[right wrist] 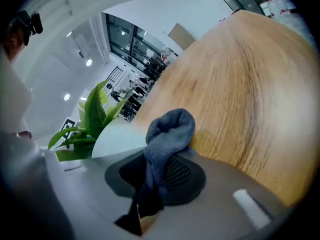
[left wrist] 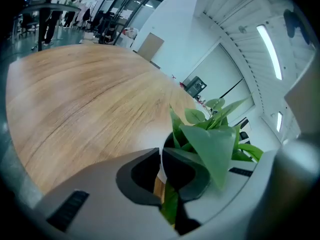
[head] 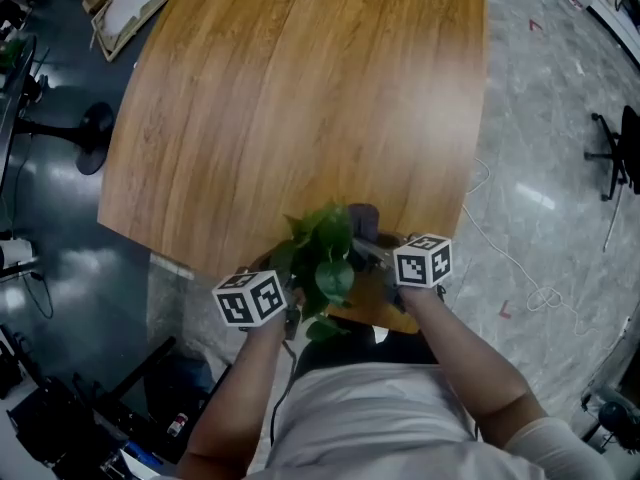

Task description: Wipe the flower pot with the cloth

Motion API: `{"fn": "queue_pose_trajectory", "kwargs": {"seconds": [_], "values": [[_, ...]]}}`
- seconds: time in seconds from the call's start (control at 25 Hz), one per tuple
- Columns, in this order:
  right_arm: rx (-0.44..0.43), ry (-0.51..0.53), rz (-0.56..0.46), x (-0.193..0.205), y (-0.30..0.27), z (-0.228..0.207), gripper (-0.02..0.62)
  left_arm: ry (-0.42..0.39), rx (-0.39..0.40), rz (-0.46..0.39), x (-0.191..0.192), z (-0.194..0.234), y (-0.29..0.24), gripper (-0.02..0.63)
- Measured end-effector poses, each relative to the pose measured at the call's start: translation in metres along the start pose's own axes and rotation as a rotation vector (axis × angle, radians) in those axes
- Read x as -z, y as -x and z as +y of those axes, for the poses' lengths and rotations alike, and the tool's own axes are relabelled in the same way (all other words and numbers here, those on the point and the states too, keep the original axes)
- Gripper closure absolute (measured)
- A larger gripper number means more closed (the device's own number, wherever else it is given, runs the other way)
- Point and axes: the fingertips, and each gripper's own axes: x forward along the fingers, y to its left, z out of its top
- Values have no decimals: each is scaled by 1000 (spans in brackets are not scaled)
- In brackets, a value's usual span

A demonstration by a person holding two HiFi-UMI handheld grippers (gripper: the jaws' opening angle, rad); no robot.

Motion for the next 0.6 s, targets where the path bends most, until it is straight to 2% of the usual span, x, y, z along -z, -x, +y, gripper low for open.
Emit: {"fn": "queue_pose_trajectory", "kwargs": {"seconds": [0.2,0.36,0.6], "values": [[50,45,-13,-11,10,5,531,62,52,-9,-2,-15,2,583],[56,37,-22,-19,22,14,531,136,109,4,4,-29,2,552],[103,145,-57,-45,54,38,531,122,119,-37,-10,-38,21,540]]}}
